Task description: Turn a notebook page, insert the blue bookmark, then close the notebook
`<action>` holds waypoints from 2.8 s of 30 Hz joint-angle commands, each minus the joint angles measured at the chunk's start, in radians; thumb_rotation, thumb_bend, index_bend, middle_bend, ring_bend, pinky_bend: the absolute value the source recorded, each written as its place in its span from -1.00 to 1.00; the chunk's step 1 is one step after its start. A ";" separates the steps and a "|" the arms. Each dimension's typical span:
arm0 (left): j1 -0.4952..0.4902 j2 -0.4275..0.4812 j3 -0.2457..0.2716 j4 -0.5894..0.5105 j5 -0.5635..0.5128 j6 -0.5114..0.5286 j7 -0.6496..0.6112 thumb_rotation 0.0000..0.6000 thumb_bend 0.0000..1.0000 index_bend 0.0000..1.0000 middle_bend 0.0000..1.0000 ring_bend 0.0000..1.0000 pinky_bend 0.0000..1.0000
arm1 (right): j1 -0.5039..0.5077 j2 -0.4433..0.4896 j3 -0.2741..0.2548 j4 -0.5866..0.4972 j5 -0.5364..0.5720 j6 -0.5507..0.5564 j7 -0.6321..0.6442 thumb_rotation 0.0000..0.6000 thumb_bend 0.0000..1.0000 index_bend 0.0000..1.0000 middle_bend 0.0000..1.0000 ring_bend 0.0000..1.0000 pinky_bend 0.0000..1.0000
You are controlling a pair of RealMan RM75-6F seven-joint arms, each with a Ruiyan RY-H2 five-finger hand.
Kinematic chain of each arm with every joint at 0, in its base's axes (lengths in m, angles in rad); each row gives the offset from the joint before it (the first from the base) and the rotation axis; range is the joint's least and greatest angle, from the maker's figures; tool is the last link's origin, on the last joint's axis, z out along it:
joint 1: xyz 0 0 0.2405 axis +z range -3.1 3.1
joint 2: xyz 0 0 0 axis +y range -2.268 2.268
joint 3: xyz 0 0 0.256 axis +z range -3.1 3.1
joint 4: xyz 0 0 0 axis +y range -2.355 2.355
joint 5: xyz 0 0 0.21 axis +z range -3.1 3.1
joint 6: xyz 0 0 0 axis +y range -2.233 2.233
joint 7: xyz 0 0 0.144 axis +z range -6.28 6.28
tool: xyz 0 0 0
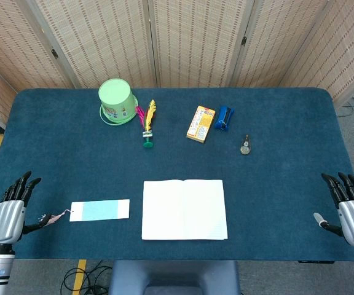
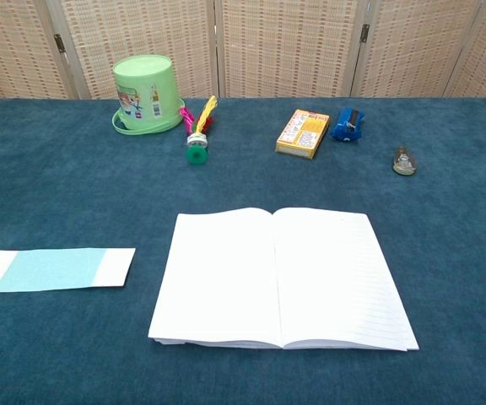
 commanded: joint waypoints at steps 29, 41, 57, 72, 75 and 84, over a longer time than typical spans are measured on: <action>0.022 0.020 0.007 -0.001 0.016 0.025 -0.041 1.00 -0.55 -0.69 -0.92 -0.83 -0.68 | 0.175 -0.133 -0.044 0.039 -0.141 -0.219 0.031 1.00 -0.68 -0.88 -0.72 -0.87 -0.85; 0.025 0.024 0.007 0.008 0.017 0.025 -0.051 1.00 -0.55 -0.69 -0.92 -0.83 -0.68 | 0.331 -0.247 -0.052 0.027 -0.226 -0.361 0.028 1.00 -0.68 -0.88 -0.78 -0.87 -0.85; 0.037 0.035 0.015 -0.010 0.033 0.040 -0.042 1.00 -0.55 -0.69 -0.92 -0.83 -0.68 | 0.445 -0.304 -0.101 0.074 -0.234 -0.501 -0.014 1.00 -0.88 -0.88 -0.89 -1.00 -0.92; 0.038 0.031 0.018 -0.008 0.034 0.035 -0.038 1.00 -0.55 -0.69 -0.92 -0.83 -0.68 | 0.449 -0.378 -0.083 0.246 -0.124 -0.513 -0.015 1.00 -1.00 -0.93 -1.00 -1.00 -1.00; 0.038 0.028 0.019 -0.004 0.035 0.032 -0.039 1.00 -0.55 -0.69 -0.92 -0.83 -0.68 | 0.455 -0.400 -0.080 0.276 -0.110 -0.519 -0.005 1.00 -1.00 -0.93 -1.00 -1.00 -1.00; 0.036 0.024 0.019 0.002 0.032 0.027 -0.039 1.00 -0.55 -0.69 -0.92 -0.83 -0.68 | 0.470 -0.433 -0.080 0.316 -0.099 -0.526 0.002 1.00 -1.00 -0.93 -1.00 -1.00 -1.00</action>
